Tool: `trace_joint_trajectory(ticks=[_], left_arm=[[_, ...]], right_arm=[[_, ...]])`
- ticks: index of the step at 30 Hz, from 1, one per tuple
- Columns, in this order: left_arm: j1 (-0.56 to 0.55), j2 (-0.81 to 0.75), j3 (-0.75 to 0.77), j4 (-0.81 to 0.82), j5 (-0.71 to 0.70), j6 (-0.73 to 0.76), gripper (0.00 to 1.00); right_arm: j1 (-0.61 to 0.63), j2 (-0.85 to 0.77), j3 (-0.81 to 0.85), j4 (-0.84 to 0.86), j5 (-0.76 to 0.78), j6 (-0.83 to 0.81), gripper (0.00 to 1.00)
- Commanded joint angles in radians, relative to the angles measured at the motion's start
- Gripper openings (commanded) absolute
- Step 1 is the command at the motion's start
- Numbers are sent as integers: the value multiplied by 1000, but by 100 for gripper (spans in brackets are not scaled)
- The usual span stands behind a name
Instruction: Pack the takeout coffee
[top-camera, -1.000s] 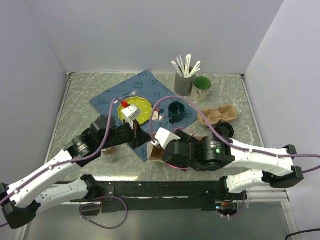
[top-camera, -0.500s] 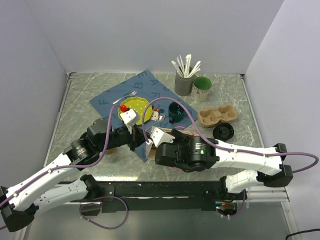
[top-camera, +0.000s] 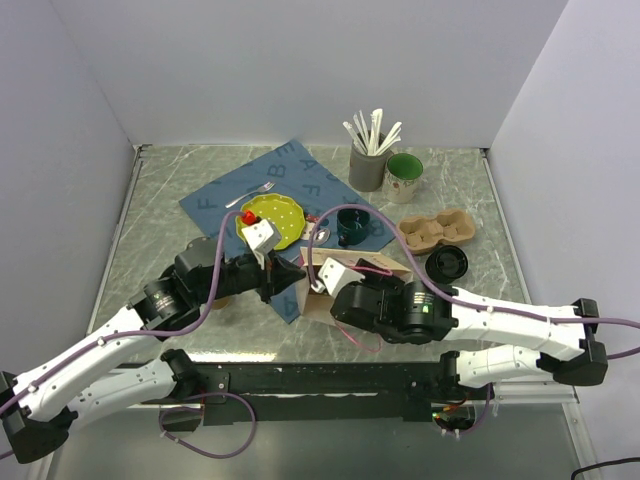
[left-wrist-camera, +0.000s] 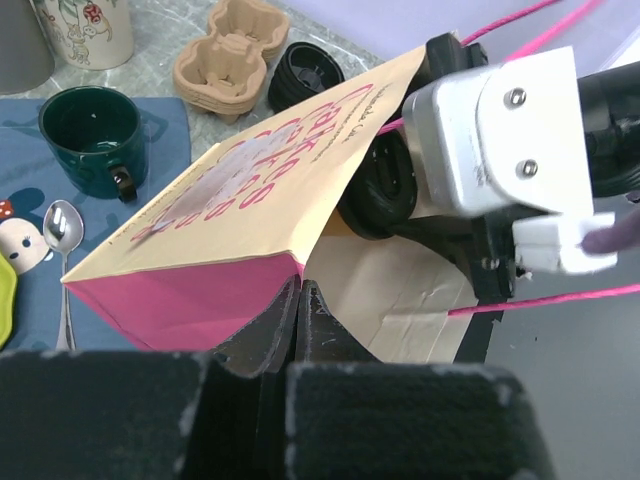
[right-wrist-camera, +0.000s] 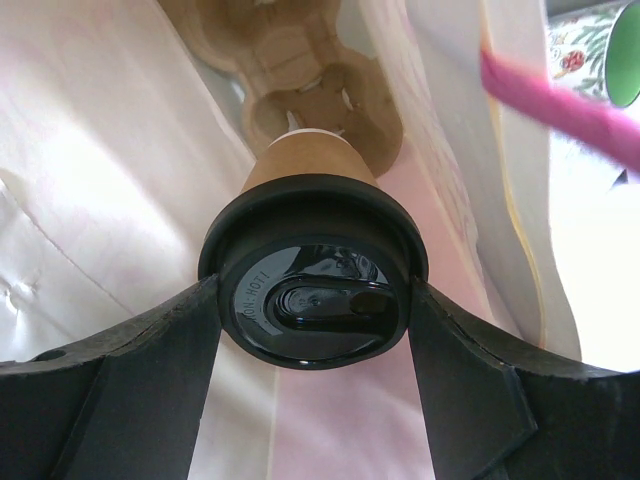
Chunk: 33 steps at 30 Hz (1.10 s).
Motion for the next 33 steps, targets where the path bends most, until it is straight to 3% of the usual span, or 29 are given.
trace_joint_trajectory(ticks=[1,9,17,33], left_arm=[[-4,-9,-18,62,32,-18,1],[-3,-26,-26,36,43,-29,1],[-1,-40,-27,25,52,-85,1],[7,-46,-43,26,117,-135,1]], right_arm=[[-7,1,-18,106,20,-91,47],[-24,21,-37,238,35,-158,45],[-25,-76,-149,335,-6,-223,45],[-36,-96,-199,370,-123,-571,44]])
